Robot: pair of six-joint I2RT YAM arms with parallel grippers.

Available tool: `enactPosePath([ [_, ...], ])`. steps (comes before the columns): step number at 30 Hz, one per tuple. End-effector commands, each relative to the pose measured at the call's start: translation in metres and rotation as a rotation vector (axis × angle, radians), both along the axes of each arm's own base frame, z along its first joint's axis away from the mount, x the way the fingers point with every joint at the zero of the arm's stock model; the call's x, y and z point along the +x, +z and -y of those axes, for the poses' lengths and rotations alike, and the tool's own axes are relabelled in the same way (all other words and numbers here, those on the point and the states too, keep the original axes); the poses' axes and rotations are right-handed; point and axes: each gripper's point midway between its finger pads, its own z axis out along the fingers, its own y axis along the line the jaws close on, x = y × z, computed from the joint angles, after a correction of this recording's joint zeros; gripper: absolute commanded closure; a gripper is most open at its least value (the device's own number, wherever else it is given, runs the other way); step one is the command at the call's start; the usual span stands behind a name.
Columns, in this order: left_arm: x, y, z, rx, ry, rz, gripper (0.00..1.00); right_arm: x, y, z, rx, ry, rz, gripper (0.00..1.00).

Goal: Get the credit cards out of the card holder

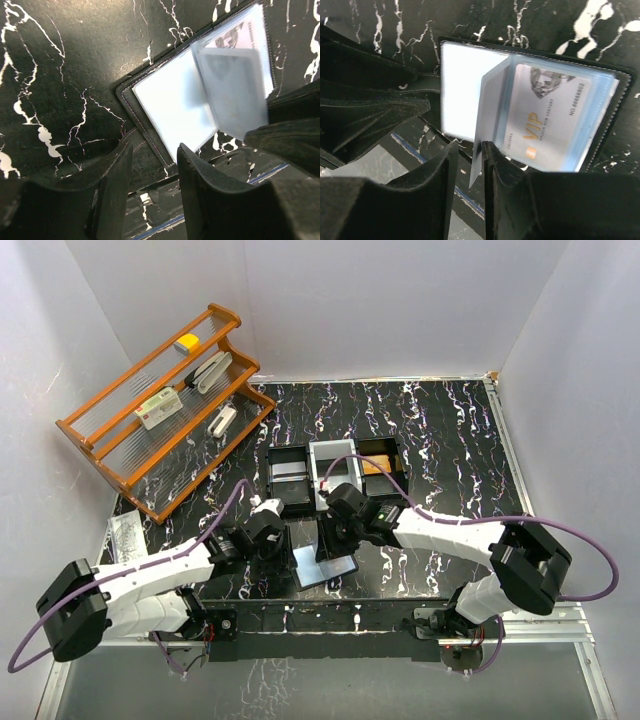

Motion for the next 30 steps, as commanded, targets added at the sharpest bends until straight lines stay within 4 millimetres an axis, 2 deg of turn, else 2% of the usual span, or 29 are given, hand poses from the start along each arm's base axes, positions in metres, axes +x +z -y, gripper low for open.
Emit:
enactPosePath([
  [1, 0.008, 0.027, -0.005, -0.016, 0.051, 0.062, 0.6, 0.002, 0.035, -0.032, 0.154, 0.075, 0.038, 0.74],
  [7, 0.013, 0.031, -0.024, -0.011, 0.151, 0.108, 0.55, -0.018, 0.038, -0.056, 0.275, 0.167, -0.044, 0.72],
  [10, 0.014, 0.035, -0.025, -0.04, 0.17, 0.122, 0.54, -0.012, 0.037, -0.05, 0.247, 0.133, -0.006, 0.72],
  [16, 0.013, 0.044, -0.017, -0.089, 0.135, 0.134, 0.53, 0.003, 0.047, -0.037, 0.228, 0.052, 0.095, 0.61],
  [21, 0.01, 0.051, 0.008, -0.164, 0.049, 0.121, 0.53, 0.022, 0.024, -0.017, 0.095, -0.088, 0.128, 0.62],
  [26, 0.011, 0.045, 0.029, -0.213, 0.001, 0.094, 0.53, 0.015, 0.006, -0.016, 0.091, -0.092, 0.075, 0.64],
  [30, 0.009, 0.032, 0.034, -0.188, -0.009, 0.056, 0.56, 0.011, -0.009, -0.016, 0.08, -0.09, 0.049, 0.66],
])
